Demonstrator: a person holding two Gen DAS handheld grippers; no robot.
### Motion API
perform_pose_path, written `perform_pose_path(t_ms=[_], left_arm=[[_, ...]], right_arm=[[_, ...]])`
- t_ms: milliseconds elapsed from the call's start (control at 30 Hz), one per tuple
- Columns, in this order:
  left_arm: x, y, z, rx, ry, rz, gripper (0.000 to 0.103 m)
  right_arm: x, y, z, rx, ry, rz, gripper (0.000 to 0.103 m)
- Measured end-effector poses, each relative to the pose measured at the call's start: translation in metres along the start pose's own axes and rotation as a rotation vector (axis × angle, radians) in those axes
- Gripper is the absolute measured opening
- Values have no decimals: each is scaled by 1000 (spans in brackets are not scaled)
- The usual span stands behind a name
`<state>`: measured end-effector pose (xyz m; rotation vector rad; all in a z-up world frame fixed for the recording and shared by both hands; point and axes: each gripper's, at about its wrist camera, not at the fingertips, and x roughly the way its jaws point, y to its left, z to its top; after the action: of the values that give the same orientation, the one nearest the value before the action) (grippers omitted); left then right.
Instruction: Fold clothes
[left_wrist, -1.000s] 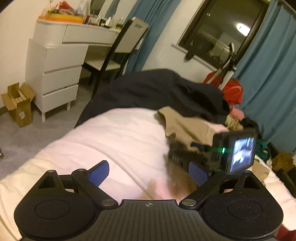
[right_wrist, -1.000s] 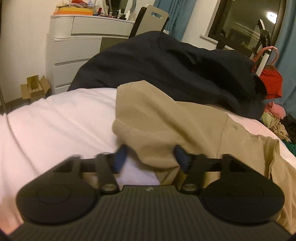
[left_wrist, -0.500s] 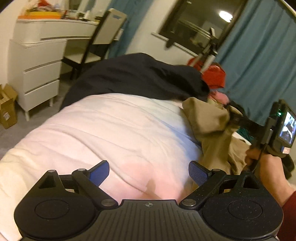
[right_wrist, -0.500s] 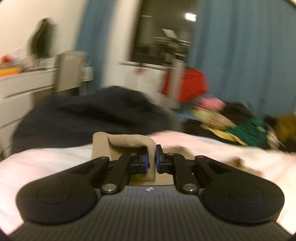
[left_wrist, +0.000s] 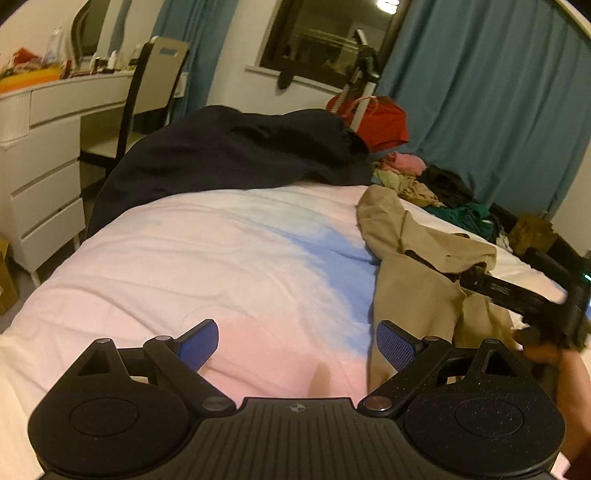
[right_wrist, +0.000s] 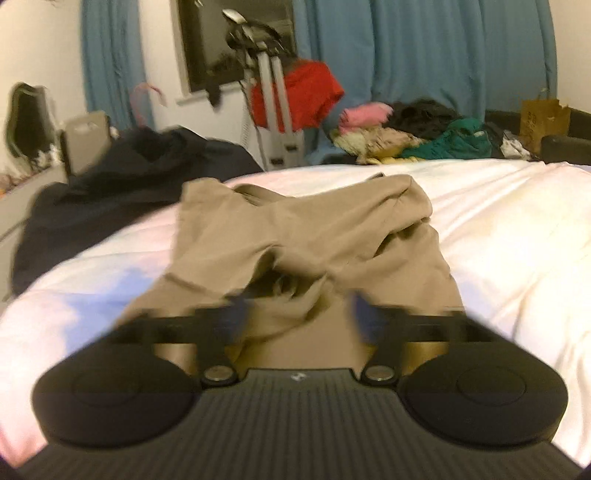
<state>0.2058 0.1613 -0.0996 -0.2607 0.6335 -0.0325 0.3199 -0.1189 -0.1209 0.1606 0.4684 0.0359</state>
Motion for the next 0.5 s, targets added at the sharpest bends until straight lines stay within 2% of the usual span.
perform_pose_path(t_ms=[167, 267, 367, 433, 500], left_arm=[[-11, -7, -2, 31, -21, -8, 94], [-25, -13, -4, 66, -56, -4, 94], [-36, -16, -4, 67, -72, -5, 94], [-42, -18, -5, 65, -81, -6, 94], [-49, -20, -5, 63, -91, -7, 94]], right_arm=[[-73, 19, -4, -25, -107, 18, 99], [-117, 21, -6, 3, -131, 34, 99], [-157, 26, -13, -29, -241, -34, 103], [-183, 25, -19, -39, -294, -7, 103], [-203, 22, -23, -33, -297, 6, 103]])
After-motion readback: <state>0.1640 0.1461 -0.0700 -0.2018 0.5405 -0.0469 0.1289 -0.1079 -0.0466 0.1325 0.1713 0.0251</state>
